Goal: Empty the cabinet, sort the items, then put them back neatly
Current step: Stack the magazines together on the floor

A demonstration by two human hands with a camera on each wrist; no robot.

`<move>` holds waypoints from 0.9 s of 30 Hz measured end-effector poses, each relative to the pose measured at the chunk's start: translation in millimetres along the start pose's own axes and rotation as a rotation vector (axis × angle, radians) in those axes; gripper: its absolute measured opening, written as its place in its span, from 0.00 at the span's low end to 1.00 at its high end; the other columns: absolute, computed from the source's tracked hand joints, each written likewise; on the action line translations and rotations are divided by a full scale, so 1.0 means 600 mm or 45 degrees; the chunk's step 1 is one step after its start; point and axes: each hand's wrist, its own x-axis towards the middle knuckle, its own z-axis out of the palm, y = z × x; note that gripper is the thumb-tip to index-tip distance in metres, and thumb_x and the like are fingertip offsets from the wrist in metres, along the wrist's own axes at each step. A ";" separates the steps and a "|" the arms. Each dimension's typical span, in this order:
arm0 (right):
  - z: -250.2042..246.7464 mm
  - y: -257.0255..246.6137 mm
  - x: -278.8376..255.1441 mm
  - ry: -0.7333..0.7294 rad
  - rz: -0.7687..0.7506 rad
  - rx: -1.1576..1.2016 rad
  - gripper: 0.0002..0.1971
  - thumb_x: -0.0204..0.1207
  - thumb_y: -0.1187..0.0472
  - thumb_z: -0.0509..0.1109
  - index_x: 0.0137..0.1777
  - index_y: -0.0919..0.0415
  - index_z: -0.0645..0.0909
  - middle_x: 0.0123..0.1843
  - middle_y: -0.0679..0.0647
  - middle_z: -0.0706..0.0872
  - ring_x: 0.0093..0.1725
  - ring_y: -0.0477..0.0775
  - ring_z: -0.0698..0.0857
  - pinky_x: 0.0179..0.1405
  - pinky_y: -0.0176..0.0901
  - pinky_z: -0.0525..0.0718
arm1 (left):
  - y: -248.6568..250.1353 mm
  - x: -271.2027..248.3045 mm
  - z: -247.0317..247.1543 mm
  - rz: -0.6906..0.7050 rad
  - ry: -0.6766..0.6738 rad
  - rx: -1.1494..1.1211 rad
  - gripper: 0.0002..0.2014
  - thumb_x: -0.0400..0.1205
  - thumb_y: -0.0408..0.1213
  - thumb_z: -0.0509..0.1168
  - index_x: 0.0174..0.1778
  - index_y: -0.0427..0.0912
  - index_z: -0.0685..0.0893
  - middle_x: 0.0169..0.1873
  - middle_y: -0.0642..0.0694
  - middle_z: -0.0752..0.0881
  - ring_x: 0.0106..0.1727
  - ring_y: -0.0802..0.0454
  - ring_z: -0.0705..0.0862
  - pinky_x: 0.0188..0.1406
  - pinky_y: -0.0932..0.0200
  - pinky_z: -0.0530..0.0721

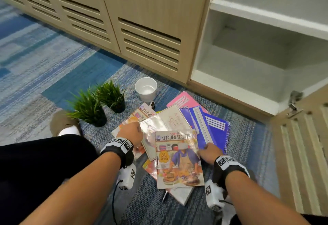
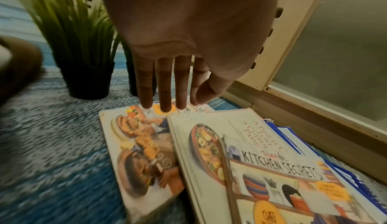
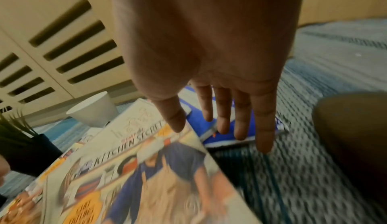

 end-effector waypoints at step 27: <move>0.126 0.016 0.040 0.091 0.101 0.235 0.26 0.64 0.57 0.75 0.64 0.54 0.75 0.59 0.58 0.87 0.58 0.64 0.86 0.55 0.53 0.86 | -0.128 0.111 0.044 -0.555 -0.172 0.215 0.44 0.58 0.69 0.69 0.71 0.56 0.74 0.71 0.37 0.79 0.72 0.32 0.75 0.73 0.37 0.72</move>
